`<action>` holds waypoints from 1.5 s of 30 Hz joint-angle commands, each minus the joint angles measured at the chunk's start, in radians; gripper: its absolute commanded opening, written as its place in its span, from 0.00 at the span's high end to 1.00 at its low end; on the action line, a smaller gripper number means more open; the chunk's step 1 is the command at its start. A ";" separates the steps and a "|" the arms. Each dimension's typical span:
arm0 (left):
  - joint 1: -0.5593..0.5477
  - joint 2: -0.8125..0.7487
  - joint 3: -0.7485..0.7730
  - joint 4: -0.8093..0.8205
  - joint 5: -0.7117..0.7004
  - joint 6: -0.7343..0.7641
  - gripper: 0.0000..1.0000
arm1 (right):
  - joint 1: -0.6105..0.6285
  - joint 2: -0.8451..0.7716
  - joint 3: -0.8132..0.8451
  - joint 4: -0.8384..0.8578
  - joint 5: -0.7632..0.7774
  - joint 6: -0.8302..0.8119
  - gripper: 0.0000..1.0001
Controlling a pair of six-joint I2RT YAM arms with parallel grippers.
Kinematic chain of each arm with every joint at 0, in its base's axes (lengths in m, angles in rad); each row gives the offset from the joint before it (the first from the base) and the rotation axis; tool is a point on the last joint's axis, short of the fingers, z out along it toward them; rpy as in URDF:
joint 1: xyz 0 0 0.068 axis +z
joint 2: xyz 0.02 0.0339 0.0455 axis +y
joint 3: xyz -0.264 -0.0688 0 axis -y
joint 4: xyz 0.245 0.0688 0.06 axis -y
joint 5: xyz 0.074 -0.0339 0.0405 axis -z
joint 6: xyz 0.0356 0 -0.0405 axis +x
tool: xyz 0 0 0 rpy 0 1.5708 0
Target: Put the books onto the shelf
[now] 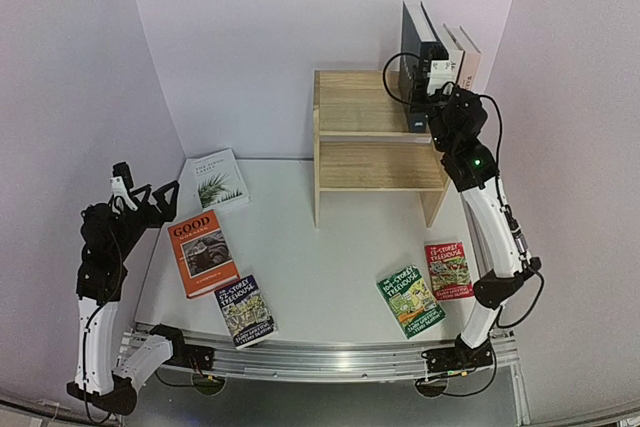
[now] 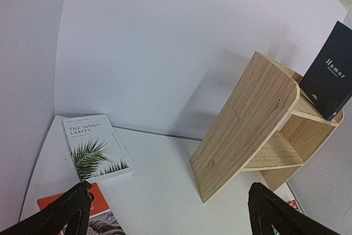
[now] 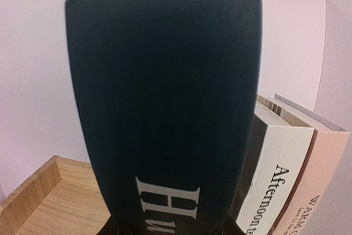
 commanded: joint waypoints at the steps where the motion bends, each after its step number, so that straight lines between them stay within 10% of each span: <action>1: 0.003 -0.014 -0.008 0.008 0.013 0.021 0.00 | -0.051 0.035 0.053 0.020 -0.035 0.036 1.00; 14: 0.003 -0.018 -0.022 0.010 0.005 0.023 0.00 | -0.112 0.132 0.141 0.019 -0.111 0.090 1.00; 25: 0.003 -0.012 -0.025 0.011 0.022 0.018 0.00 | -0.113 0.101 0.100 0.025 -0.121 0.078 0.43; 45: 0.003 -0.021 -0.042 0.015 0.042 0.008 0.00 | -0.111 -0.101 -0.162 0.083 -0.136 0.154 0.35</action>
